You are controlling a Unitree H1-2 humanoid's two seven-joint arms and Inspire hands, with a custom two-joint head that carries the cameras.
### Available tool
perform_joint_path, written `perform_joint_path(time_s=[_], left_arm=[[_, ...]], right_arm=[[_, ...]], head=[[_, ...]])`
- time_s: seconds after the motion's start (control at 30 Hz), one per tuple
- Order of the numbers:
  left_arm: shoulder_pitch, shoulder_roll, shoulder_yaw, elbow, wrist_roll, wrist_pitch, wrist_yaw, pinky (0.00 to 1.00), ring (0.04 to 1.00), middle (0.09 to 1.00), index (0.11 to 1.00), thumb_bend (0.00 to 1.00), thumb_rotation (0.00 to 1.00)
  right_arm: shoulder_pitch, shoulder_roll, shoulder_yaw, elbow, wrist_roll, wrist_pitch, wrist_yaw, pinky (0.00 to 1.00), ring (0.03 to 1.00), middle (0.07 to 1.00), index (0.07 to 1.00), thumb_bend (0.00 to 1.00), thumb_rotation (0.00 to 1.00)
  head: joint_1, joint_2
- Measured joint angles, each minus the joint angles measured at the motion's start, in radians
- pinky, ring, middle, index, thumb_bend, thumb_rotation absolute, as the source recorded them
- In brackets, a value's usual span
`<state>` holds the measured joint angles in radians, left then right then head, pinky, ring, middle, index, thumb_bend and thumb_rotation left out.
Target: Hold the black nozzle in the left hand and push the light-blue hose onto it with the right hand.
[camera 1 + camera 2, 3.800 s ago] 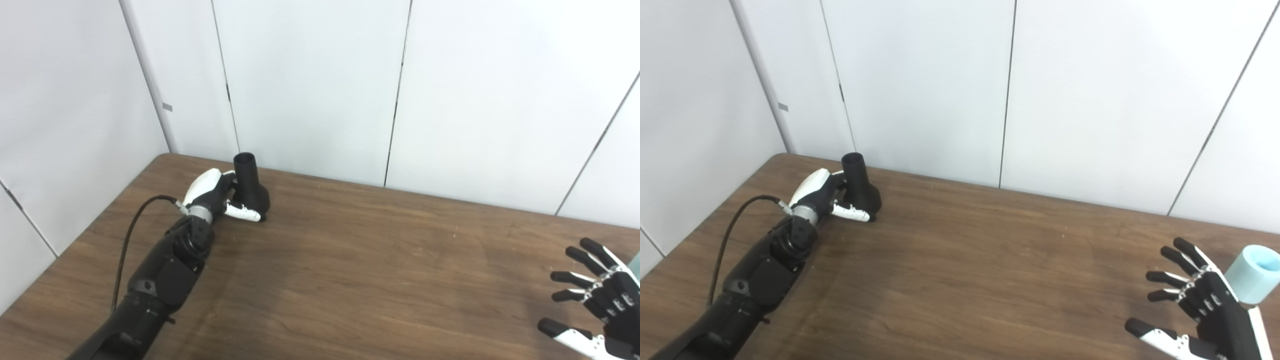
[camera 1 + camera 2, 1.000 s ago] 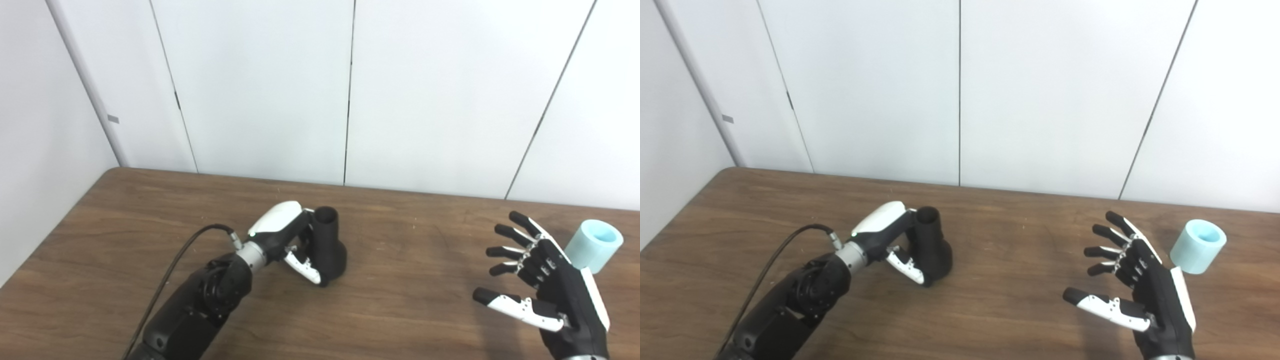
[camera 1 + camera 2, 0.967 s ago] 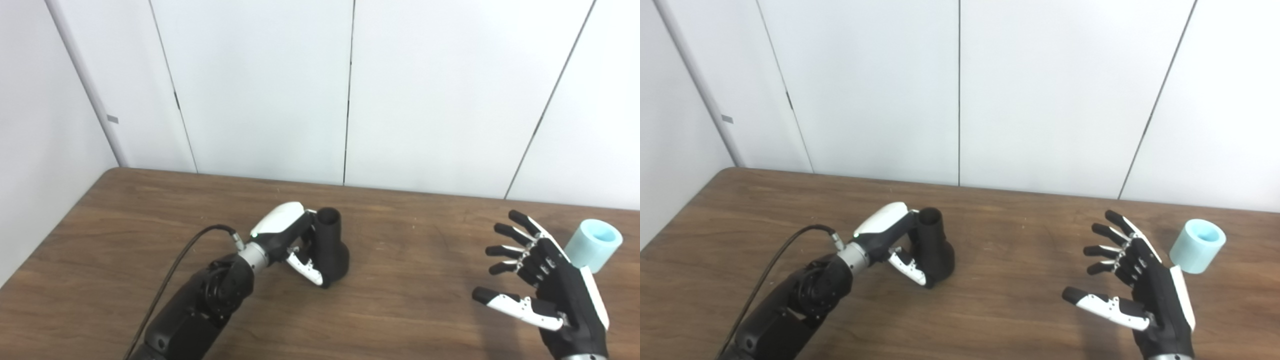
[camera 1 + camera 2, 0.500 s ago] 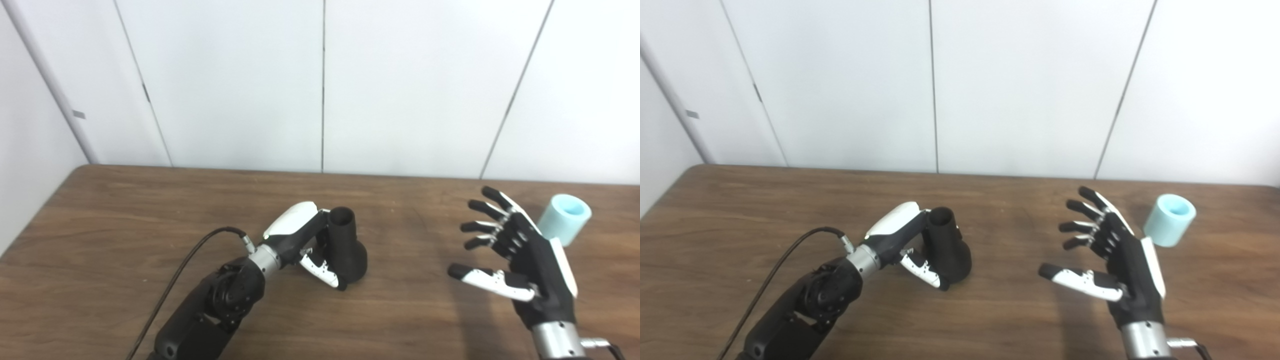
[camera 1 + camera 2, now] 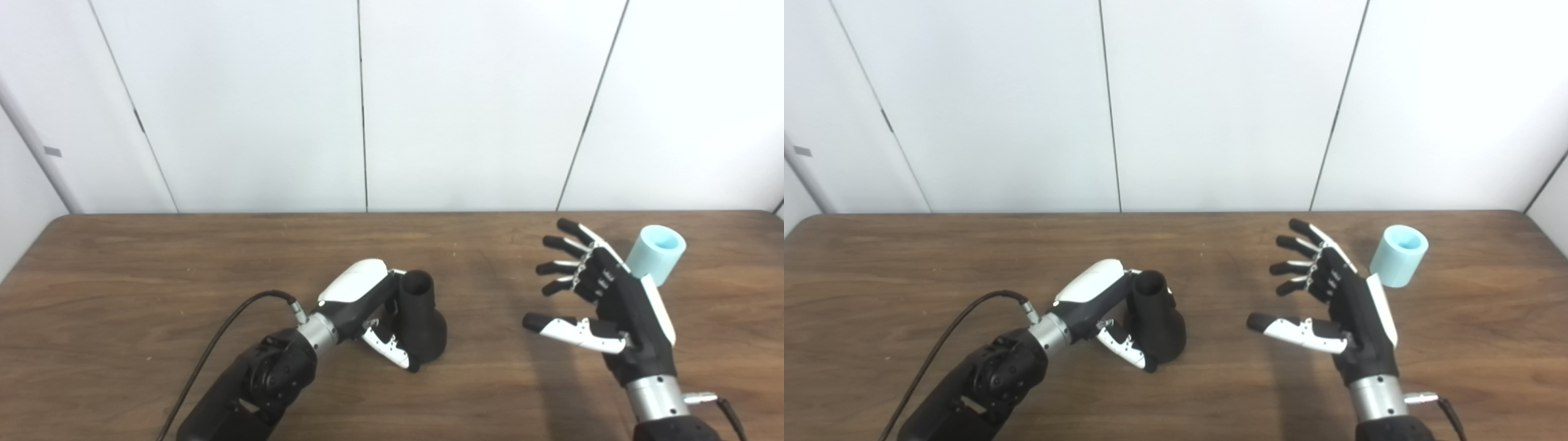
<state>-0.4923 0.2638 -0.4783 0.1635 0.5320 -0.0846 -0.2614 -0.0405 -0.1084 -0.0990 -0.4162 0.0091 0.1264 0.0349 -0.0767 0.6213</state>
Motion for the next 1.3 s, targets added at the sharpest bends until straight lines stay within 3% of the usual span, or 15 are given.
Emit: perform_joint_path(time_s=[0.17,0.4,0.6,0.67,0.7,0.73,0.83,0.97,1.07,1.17,1.3], left_arm=[[-0.014,0.007,-0.014,0.013,0.026,-0.004,-0.004,0.51,0.469,0.424,0.507,0.52,0.0],[-0.032,0.02,-0.04,0.019,0.085,0.006,-0.002,0.47,0.502,0.461,0.496,0.53,0.0],[-0.038,0.036,-0.059,0.013,0.12,0.009,0.01,0.52,0.519,0.444,0.505,0.52,0.0],[-0.034,0.042,-0.059,0.012,0.121,0.002,0.018,0.51,0.503,0.432,0.508,0.52,0.0],[-0.032,0.046,-0.059,0.012,0.122,0.0,0.024,0.51,0.499,0.432,0.508,0.52,0.0],[-0.03,0.05,-0.059,0.013,0.123,-0.002,0.03,0.49,0.496,0.433,0.508,0.52,0.0],[-0.023,0.059,-0.055,0.022,0.118,-0.028,0.053,0.47,0.483,0.445,0.502,0.53,0.0],[-0.02,0.068,-0.042,0.054,0.094,-0.083,0.083,0.46,0.481,0.465,0.492,0.53,0.0],[-0.016,0.068,-0.037,0.079,0.079,-0.121,0.107,0.46,0.481,0.466,0.491,0.53,0.0],[-0.019,0.068,-0.037,0.099,0.075,-0.145,0.122,0.46,0.476,0.463,0.492,0.53,0.0],[-0.02,0.068,-0.035,0.115,0.074,-0.168,0.136,0.49,0.485,0.459,0.495,0.53,0.0]], right_arm=[[-0.023,-0.054,-0.059,-0.036,0.007,0.055,-0.004,0.48,0.615,0.765,0.835,0.75,0.15],[-0.085,-0.191,-0.107,-0.139,-0.037,0.154,0.006,0.48,0.612,0.757,0.828,0.76,0.15],[-0.169,-0.369,-0.122,-0.166,-0.107,0.332,0.088,0.48,0.618,0.755,0.818,0.8,0.17],[-0.225,-0.435,-0.138,-0.158,-0.141,0.342,0.141,0.47,0.628,0.768,0.814,0.83,0.15],[-0.251,-0.451,-0.144,-0.155,-0.157,0.343,0.161,0.47,0.634,0.775,0.812,0.84,0.15],[-0.274,-0.461,-0.153,-0.152,-0.18,0.343,0.182,0.48,0.646,0.787,0.811,0.85,0.15],[-0.336,-0.454,-0.169,-0.111,-0.275,0.343,0.312,0.5,0.683,0.83,0.812,0.86,0.13],[-0.429,-0.384,-0.213,-0.049,-0.521,0.347,0.54,0.54,0.733,0.874,0.827,0.86,0.13],[-0.506,-0.377,-0.194,0.003,-0.729,0.347,0.679,0.58,0.754,0.886,0.831,0.88,0.15],[-0.584,-0.387,-0.192,0.071,-0.846,0.347,0.76,0.64,0.793,0.9,0.837,0.88,0.15],[-0.639,-0.428,-0.18,0.177,-0.91,0.347,0.822,0.63,0.803,0.9,0.843,0.89,0.14]], head=[[-0.026,-0.002],[-0.072,-0.014],[-0.159,-0.043],[-0.242,-0.07],[-0.242,-0.071],[-0.3,-0.093],[-0.344,-0.109],[-0.405,-0.138],[-0.416,-0.144],[-0.425,-0.149],[-0.428,-0.15]])
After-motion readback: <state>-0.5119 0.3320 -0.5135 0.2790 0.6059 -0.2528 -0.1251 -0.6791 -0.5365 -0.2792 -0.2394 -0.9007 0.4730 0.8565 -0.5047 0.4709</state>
